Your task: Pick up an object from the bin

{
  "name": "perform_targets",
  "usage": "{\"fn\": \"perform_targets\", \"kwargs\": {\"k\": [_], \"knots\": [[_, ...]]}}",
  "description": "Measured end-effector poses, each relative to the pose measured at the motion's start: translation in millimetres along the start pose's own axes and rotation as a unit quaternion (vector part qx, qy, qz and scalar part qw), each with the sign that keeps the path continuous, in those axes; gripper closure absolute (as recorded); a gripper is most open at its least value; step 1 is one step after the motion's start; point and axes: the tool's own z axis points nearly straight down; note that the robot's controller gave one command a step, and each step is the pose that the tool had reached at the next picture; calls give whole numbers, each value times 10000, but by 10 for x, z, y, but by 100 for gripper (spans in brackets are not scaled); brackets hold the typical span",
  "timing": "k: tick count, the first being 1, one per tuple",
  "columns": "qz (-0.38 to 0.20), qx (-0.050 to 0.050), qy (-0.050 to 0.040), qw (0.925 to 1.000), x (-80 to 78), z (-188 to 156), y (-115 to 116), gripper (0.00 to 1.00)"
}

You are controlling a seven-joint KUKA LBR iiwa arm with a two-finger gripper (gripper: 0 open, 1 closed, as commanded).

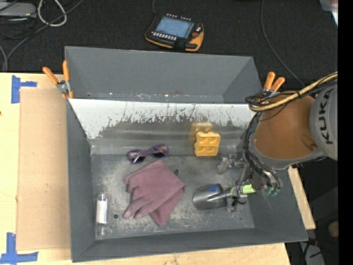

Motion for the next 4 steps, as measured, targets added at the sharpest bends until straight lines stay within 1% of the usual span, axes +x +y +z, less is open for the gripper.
{"fn": "perform_targets", "kwargs": {"k": [1, 2, 3, 4], "knots": [[-1, 0, 0, 10000, 0, 0, 0, 0], [274, -10, 26, 9996, 342, 732, -3, 0], [206, 3, -63, 9998, 78, 660, -24, 100], [201, 4, -63, 9998, 78, 659, -23, 100]]}}
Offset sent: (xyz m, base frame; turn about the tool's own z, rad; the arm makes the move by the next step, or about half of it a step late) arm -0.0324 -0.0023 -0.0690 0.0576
